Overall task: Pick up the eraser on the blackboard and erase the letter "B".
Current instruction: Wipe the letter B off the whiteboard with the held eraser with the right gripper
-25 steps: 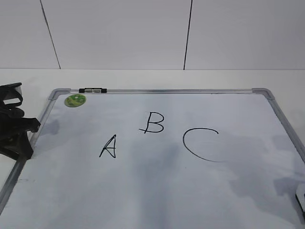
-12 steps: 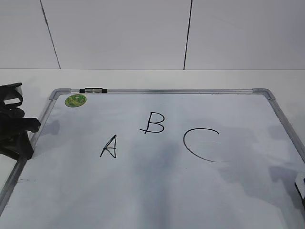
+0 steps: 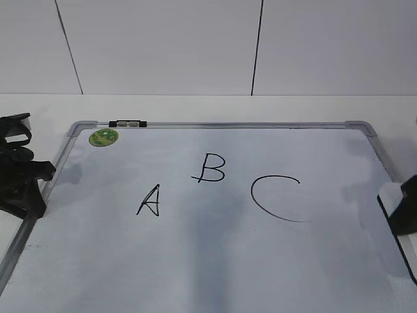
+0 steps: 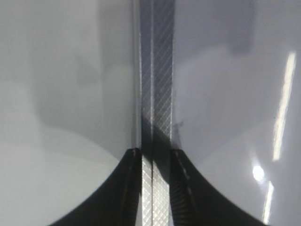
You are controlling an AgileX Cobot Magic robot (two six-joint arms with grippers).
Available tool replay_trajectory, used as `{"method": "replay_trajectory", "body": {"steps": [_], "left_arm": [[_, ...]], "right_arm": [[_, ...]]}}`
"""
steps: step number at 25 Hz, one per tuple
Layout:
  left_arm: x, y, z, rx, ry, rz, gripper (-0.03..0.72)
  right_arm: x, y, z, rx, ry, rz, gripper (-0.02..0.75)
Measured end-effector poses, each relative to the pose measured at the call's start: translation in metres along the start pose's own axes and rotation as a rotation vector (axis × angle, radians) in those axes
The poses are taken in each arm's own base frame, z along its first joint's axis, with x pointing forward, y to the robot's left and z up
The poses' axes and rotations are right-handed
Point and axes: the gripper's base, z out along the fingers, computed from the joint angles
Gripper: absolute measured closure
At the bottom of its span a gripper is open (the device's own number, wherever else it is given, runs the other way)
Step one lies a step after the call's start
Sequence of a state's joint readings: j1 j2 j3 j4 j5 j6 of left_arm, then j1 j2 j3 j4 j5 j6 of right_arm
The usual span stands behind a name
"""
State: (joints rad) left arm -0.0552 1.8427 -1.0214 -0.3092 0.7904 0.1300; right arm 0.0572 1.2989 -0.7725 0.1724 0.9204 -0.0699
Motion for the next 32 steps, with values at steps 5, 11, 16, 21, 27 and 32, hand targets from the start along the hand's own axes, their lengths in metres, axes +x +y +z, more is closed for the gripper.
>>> {"method": "replay_trajectory", "body": {"steps": [5, 11, 16, 21, 27, 32], "left_arm": [[0.0, 0.0, 0.0, 0.0, 0.0, 0.0, 0.544], [0.0, 0.0, 0.0, 0.0, 0.0, 0.0, 0.544], [0.0, 0.0, 0.0, 0.0, 0.0, 0.0, 0.544], [0.0, 0.0, 0.0, 0.0, 0.0, 0.0, 0.544], [0.0, 0.0, 0.0, 0.0, 0.001, 0.0, 0.544], [0.0, 0.0, 0.0, 0.0, 0.001, 0.0, 0.545]], "right_arm": [[-0.023, 0.004, -0.02, -0.01, -0.047, -0.019, 0.199], [-0.044, 0.017, -0.021, -0.062, -0.018, -0.056, 0.199], [-0.064, 0.054, -0.02, -0.095, -0.026, -0.163, 0.199], [-0.088, 0.089, -0.011, -0.12, -0.003, -0.237, 0.199], [-0.119, 0.134, 0.001, -0.111, 0.019, -0.341, 0.199], [-0.145, 0.165, 0.011, -0.043, 0.033, -0.415, 0.199]]}}
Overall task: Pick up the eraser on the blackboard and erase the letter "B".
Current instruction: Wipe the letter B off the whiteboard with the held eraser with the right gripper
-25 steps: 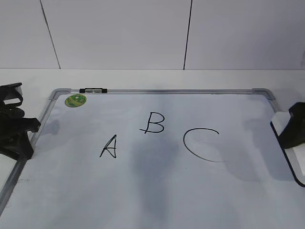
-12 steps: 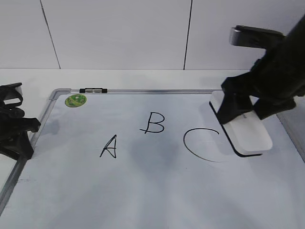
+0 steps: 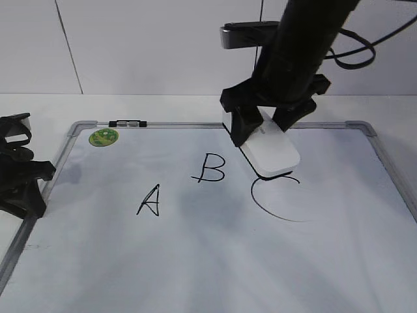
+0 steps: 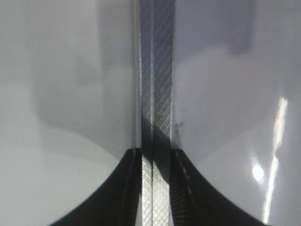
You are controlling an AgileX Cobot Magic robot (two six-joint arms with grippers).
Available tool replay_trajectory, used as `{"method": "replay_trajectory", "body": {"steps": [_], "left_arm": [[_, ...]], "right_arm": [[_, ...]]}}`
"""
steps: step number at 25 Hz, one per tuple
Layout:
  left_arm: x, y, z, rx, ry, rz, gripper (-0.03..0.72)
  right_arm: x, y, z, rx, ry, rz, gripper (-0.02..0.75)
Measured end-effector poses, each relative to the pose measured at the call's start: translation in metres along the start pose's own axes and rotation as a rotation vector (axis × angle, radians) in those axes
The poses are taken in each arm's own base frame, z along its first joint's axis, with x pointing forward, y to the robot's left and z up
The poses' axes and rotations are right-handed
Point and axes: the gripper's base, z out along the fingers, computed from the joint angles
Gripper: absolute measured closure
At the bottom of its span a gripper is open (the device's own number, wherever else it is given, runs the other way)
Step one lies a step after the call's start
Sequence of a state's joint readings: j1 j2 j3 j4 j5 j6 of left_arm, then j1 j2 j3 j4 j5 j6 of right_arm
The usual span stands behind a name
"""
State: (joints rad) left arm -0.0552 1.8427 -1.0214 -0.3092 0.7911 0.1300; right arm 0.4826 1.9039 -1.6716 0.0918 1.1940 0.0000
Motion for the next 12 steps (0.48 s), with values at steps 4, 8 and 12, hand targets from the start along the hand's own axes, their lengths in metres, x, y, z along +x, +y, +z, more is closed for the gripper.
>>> {"method": "replay_trajectory", "body": {"steps": [4, 8, 12], "left_arm": [[0.0, 0.0, 0.0, 0.0, 0.002, 0.0, 0.545], [0.0, 0.0, 0.0, 0.001, 0.004, 0.0, 0.545], [0.001, 0.0, 0.0, 0.001, 0.006, 0.0, 0.545]], "right_arm": [[-0.021, 0.001, 0.011, 0.005, -0.001, 0.007, 0.199], [-0.034, 0.001, 0.031, 0.014, 0.018, 0.007, 0.199], [-0.043, 0.01, 0.054, 0.016, 0.04, -0.019, 0.199]]}}
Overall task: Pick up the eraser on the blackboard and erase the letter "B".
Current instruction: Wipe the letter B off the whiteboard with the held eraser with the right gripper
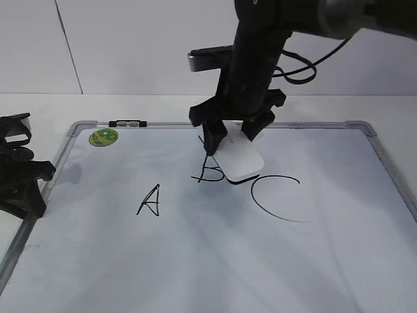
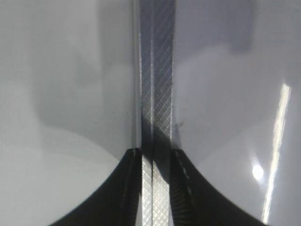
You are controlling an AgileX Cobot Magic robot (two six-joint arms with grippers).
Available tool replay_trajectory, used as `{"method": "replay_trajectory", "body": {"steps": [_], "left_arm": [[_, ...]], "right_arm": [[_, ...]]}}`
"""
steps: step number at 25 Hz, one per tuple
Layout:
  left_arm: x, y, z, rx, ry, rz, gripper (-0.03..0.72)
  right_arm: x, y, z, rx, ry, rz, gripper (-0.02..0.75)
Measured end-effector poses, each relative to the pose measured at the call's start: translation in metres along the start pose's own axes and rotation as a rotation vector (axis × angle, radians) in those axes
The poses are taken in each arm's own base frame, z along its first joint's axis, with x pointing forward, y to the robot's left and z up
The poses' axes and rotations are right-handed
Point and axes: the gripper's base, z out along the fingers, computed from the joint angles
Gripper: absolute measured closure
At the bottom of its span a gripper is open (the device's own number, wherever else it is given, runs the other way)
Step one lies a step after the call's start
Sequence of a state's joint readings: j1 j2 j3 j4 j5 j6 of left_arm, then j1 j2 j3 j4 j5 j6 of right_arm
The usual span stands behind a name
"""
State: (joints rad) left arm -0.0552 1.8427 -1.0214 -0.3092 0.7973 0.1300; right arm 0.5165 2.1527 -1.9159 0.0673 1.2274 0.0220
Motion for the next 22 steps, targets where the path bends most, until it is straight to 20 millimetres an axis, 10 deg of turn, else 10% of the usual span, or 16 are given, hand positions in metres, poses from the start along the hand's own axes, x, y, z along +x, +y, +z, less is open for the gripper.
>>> {"method": "replay_trajectory", "body": {"steps": [22], "left_arm": [[0.0, 0.0, -0.001, 0.001, 0.004, 0.001, 0.545]], "right_arm": [[-0.03, 0.001, 0.06, 0.071, 0.02, -0.025, 0.199]]}}
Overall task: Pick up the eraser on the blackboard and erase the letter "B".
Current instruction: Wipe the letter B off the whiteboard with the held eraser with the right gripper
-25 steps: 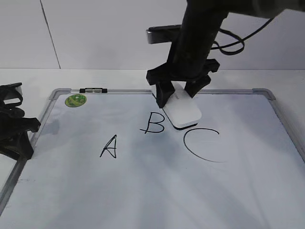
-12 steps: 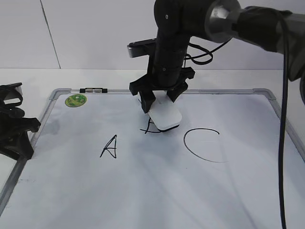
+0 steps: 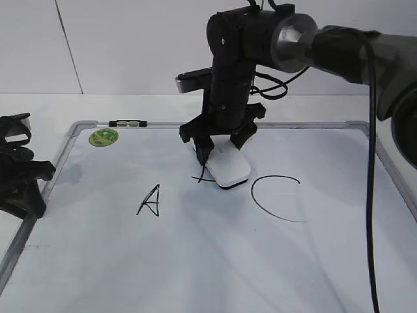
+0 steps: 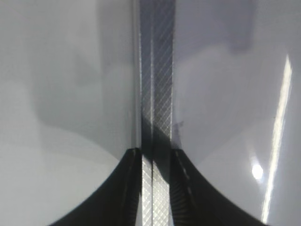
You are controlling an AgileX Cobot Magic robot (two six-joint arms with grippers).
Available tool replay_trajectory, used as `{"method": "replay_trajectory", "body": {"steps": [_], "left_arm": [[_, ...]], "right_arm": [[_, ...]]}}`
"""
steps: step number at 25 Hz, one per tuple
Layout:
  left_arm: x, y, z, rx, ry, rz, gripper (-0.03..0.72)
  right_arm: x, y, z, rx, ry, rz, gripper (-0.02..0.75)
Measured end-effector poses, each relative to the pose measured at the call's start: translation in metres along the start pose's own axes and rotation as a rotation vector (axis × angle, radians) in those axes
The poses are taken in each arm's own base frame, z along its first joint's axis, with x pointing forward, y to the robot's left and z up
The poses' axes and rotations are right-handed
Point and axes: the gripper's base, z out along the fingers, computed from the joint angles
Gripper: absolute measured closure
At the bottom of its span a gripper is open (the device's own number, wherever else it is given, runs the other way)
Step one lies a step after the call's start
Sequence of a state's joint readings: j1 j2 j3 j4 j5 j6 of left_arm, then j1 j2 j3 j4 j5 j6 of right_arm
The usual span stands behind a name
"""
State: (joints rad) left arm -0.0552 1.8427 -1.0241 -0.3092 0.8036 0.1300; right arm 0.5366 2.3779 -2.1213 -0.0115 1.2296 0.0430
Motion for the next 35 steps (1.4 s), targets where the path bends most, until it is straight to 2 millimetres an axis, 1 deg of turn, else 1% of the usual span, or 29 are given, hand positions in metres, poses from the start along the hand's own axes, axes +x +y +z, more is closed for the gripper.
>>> {"method": "replay_trajectory", "body": {"steps": [13, 16, 21, 24, 30, 35], "left_arm": [[0.0, 0.0, 0.0, 0.0, 0.001, 0.0, 0.545], [0.0, 0.0, 0.0, 0.0, 0.001, 0.0, 0.545], [0.0, 0.0, 0.0, 0.0, 0.001, 0.0, 0.545], [0.0, 0.0, 0.0, 0.0, 0.001, 0.0, 0.545], [0.0, 0.0, 0.0, 0.0, 0.001, 0.0, 0.545], [0.0, 0.0, 0.0, 0.0, 0.001, 0.0, 0.545]], "right_arm": [[-0.001, 0.002, 0.004, -0.022, 0.007, -0.003, 0.199], [0.0, 0.009, 0.004, -0.021, 0.006, -0.023, 0.199], [0.002, 0.035, 0.003, -0.036, 0.007, -0.073, 0.199], [0.003, 0.045, 0.003, -0.042, 0.007, -0.092, 0.2], [0.003, 0.049, 0.003, -0.071, 0.009, -0.085, 0.2], [0.004, 0.049, 0.003, -0.035, 0.007, -0.102, 0.2]]}}
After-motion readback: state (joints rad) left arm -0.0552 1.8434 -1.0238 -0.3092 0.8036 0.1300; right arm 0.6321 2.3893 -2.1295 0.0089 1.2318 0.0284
